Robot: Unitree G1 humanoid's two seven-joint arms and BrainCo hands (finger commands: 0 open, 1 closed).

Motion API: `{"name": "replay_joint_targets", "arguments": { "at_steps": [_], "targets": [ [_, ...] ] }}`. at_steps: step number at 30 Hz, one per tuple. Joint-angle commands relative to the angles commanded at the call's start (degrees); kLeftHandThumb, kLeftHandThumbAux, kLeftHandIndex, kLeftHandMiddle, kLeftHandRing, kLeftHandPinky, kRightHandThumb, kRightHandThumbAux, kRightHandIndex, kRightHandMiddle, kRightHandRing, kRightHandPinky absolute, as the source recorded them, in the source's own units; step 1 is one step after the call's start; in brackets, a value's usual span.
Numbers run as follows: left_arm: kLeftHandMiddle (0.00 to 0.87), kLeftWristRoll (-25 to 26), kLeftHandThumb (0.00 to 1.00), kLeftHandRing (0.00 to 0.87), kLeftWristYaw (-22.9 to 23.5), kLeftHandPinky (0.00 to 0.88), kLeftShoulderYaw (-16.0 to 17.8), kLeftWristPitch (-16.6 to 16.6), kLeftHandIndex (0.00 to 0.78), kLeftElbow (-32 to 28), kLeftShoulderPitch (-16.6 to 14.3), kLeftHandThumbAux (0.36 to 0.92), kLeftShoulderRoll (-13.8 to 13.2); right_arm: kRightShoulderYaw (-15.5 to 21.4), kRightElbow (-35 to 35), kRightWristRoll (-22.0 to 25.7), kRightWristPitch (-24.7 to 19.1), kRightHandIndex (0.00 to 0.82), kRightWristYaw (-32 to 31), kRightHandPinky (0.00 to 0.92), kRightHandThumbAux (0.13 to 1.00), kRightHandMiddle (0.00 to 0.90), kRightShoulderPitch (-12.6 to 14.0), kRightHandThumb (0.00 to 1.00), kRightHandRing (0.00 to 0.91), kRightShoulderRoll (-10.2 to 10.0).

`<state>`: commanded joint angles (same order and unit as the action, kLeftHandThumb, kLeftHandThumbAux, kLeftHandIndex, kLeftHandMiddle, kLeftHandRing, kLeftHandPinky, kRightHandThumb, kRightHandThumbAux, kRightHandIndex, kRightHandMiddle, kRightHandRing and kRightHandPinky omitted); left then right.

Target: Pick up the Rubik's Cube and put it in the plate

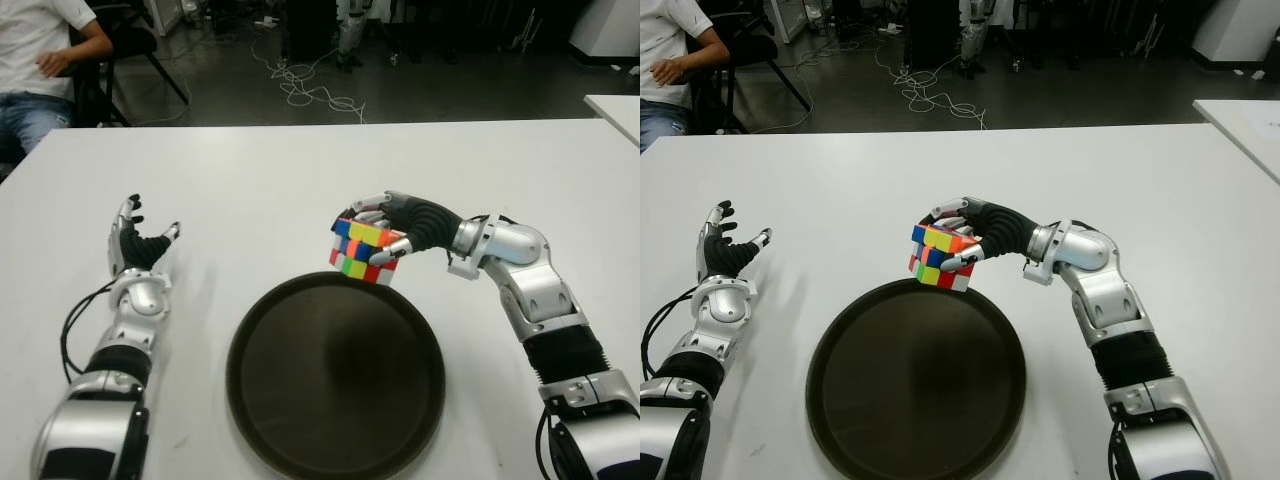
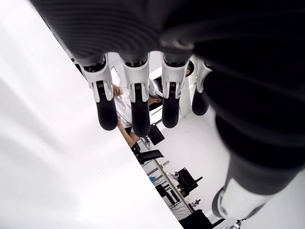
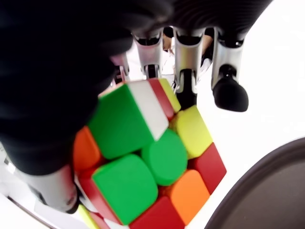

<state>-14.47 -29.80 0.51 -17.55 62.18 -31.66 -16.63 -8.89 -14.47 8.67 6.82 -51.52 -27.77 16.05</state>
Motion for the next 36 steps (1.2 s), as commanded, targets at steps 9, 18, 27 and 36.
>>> {"name": "replay_joint_targets", "arguments": {
  "at_steps": [9, 18, 27, 36],
  "targets": [
    [0.161, 0.18, 0.280, 0.169, 0.27, 0.202, 0.03, 0.22, 0.106, -0.70, 0.37, 0.755, 0.19, -1.67, 1.13, -0.41, 0.95, 0.436, -2.97, 0.795, 0.732, 0.795, -0.37, 0.681, 0.814, 0.53],
    [0.170, -0.04, 0.318, 0.173, 0.07, 0.201, -0.06, 0.29, 0.109, -0.41, 0.11, 0.760, 0.05, -4.32, -0.35, -5.53, 5.72, 0.680, -1.41, 0.826, 0.731, 0.815, -1.14, 0.091, 0.839, 0.93],
    [0.172, -0.32, 0.317, 0.179, -0.04, 0.215, -0.31, -0.07, 0.113, -0.53, 0.26, 0.766, -0.06, -6.51, -7.63, -9.50, 9.41, 0.698, 4.94, 0.823, 0.755, 0.811, -1.94, 0.003, 0.832, -3.60],
    [0.174, 0.24, 0.288, 0.185, 0.34, 0.220, 0.18, 0.30, 0.107, -0.98, 0.39, 0.772, 0.26, -7.50, -9.69, -16.18, 16.12, 0.616, 13.46, 0.833, 0.716, 0.805, -1.41, 0.000, 0.835, -4.30]
  ]
}}
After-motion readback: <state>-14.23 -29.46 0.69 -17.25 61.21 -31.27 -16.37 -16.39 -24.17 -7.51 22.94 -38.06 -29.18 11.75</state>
